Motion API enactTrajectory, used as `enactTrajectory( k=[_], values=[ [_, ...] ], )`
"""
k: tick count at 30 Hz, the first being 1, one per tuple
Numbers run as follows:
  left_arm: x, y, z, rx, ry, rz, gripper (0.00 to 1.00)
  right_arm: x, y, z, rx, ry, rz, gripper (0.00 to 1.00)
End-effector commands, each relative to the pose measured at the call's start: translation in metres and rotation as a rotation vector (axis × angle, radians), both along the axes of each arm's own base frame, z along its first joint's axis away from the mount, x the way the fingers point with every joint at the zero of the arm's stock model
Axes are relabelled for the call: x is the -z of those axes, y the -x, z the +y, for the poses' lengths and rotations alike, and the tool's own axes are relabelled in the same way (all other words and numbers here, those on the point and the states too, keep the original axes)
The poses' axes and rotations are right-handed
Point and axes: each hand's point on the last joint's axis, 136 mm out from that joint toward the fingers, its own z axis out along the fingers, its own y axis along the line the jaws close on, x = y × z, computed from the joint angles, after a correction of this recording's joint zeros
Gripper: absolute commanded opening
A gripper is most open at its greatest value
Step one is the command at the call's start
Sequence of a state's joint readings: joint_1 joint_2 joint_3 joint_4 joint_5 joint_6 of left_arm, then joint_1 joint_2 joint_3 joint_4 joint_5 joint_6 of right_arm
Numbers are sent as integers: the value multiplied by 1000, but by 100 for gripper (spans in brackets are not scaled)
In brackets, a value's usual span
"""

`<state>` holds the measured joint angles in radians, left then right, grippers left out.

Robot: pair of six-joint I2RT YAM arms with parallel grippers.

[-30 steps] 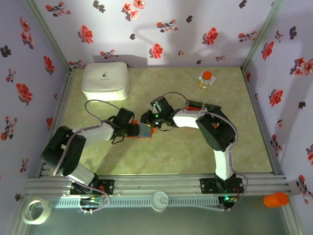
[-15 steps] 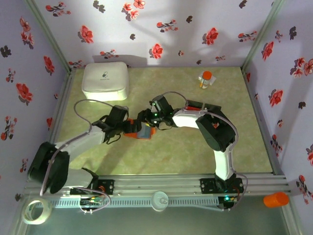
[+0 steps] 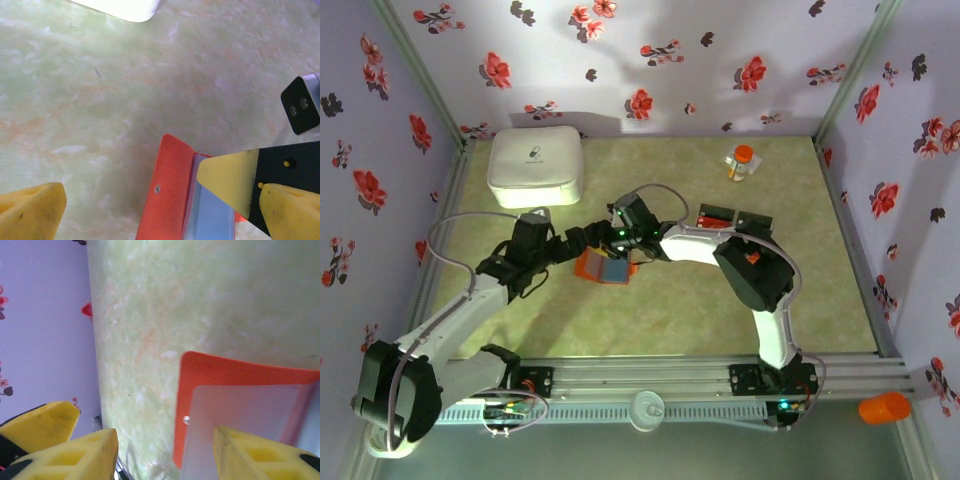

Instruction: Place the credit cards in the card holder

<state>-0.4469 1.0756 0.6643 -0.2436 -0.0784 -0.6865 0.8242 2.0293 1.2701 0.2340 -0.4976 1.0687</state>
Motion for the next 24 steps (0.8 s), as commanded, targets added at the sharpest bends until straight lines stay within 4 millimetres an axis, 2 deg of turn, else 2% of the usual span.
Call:
enactTrajectory(
  k=[1,5,9,19,24],
  values=[
    [8,6,9,-34,-4,29,100,20,-6,7,23,8,33,54],
    [12,6,11,-36,-7,37,100,37,-5,7,23,14,55,53],
    [18,7,12,-32,-14,54,100,43,-5,3,18,3,59,54],
    [44,7,10,-19,-40,123,100,36,-9,-14,5,-31,51,54],
    [59,6,6,0,-55,163,100,39,-9,-18,-1,-30,55,54]
  ],
)
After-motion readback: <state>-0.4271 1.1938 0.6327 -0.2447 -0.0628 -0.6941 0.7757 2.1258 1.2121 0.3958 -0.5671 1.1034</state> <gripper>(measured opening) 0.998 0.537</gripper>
